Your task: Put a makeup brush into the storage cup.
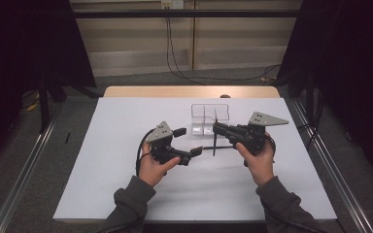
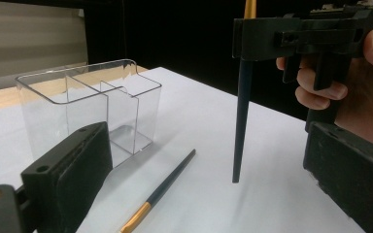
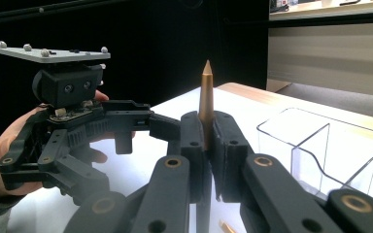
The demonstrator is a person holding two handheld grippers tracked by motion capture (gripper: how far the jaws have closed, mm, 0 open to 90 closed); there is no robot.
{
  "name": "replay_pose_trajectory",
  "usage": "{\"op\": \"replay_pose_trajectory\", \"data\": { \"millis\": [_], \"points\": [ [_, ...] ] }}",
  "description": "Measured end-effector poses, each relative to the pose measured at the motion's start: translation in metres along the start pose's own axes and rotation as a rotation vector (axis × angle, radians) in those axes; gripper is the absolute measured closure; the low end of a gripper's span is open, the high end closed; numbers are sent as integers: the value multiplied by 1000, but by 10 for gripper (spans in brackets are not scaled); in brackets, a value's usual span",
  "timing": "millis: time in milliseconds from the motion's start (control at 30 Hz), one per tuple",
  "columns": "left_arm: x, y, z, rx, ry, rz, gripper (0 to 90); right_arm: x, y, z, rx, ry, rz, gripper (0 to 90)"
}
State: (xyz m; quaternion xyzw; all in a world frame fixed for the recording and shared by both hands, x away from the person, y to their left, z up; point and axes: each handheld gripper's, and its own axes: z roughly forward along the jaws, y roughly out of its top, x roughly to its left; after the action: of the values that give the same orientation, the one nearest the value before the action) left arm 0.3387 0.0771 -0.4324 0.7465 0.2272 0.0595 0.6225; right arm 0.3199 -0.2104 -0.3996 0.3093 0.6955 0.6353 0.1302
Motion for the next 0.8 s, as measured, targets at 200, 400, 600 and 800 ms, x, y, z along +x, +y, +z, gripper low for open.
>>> {"op": "replay_pose_trajectory", "data": {
  "millis": [200,400,600,800],
  "points": [
    [0,1,-2,-28,-15,-3,3,0,1,-1,-5,-3,3,843],
    [1,1,-6,-31,-26,5,0,-1,1,-3,-2,-5,-1,843],
    [3,2,-13,-13,-18,42,0,0,4,-4,-1,-3,-7,843],
    [7,3,-21,-15,-11,53,0,0,6,-5,-1,-1,-13,843]
  ]
}}
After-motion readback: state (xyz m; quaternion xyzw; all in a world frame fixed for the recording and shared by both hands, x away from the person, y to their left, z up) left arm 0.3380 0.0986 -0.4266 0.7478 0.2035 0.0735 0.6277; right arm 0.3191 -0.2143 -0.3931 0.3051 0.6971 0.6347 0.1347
